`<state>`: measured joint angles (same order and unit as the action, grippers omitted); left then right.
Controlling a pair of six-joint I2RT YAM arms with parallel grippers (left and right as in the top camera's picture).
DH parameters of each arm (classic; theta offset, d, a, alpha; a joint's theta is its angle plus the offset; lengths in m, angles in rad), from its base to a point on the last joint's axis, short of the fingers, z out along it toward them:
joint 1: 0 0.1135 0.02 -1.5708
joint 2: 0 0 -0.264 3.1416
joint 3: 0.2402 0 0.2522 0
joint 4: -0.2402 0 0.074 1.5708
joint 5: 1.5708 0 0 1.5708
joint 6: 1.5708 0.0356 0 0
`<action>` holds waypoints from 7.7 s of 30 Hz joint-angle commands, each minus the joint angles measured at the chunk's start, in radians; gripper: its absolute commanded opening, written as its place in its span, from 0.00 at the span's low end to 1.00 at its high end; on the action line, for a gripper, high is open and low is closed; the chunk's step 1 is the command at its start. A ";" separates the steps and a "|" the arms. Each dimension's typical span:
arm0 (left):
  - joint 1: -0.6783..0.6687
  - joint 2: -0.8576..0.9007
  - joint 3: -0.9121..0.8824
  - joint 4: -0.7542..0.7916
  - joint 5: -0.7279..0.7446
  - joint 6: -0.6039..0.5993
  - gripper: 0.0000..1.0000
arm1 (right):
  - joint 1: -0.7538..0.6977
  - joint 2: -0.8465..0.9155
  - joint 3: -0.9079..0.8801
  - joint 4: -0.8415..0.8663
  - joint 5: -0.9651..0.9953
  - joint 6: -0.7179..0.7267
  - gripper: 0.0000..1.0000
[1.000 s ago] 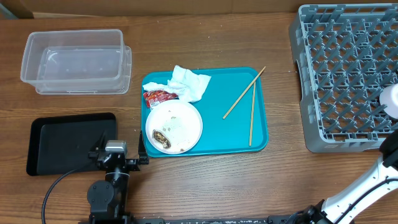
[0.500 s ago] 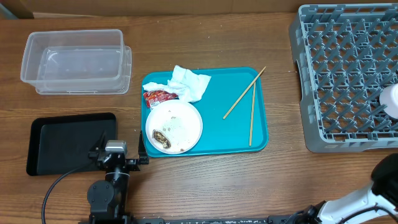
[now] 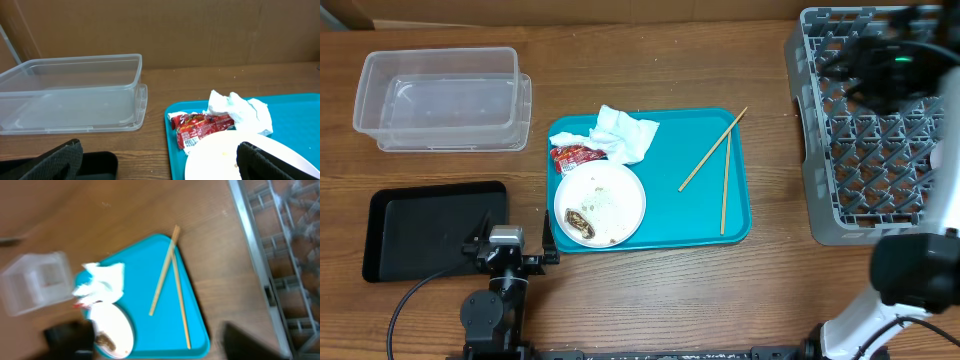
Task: Sort waste into correct bins and load items into the dishwasher
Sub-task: 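Move the right gripper over the chopsticks on the teal tray, then grasp one wooden chopstick with the right gripper and lift, then carry the chopstick to the rack and drop it in, then return the right gripper to grasp the second chopstick, then carry the second chopstick to the rack and release it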
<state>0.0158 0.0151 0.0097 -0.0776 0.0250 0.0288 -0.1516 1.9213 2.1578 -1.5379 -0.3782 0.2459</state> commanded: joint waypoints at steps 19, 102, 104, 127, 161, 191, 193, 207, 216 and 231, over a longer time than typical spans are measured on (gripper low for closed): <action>0.010 -0.009 -0.005 0.000 -0.006 -0.006 1.00 | 0.370 0.337 0.001 0.053 0.332 0.550 0.64; 0.010 -0.009 -0.005 0.000 -0.006 -0.006 1.00 | -0.124 0.382 0.475 0.105 0.252 -0.402 0.04; 0.010 -0.009 -0.005 0.000 -0.006 -0.006 1.00 | -0.131 0.382 0.444 0.128 0.205 -0.505 0.04; 0.010 -0.009 -0.005 0.000 -0.006 -0.006 1.00 | -0.114 0.382 0.153 0.236 0.000 -0.728 1.00; 0.010 -0.009 -0.005 0.000 -0.006 -0.006 1.00 | 0.356 0.351 0.056 -0.156 0.407 0.114 0.67; 0.010 -0.009 -0.005 0.000 -0.006 -0.006 1.00 | 0.455 0.351 -0.348 0.196 0.339 0.126 0.48; 0.010 -0.009 -0.005 0.000 -0.006 -0.006 1.00 | 0.455 0.351 -0.377 0.229 0.339 0.126 0.41; 0.010 -0.009 -0.005 0.000 -0.006 -0.006 1.00 | 0.417 0.325 -0.252 0.174 0.309 0.106 0.04; 0.010 -0.009 -0.005 0.000 -0.006 -0.006 1.00 | 0.212 0.322 0.228 0.039 0.309 -0.093 0.04; 0.010 -0.009 -0.005 0.000 -0.006 -0.006 1.00 | -0.069 0.329 0.282 0.297 0.305 -0.507 0.04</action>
<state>0.0158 0.0151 0.0097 -0.0776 0.0250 0.0288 -0.2218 2.2662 2.4275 -1.2591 -0.0704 -0.1345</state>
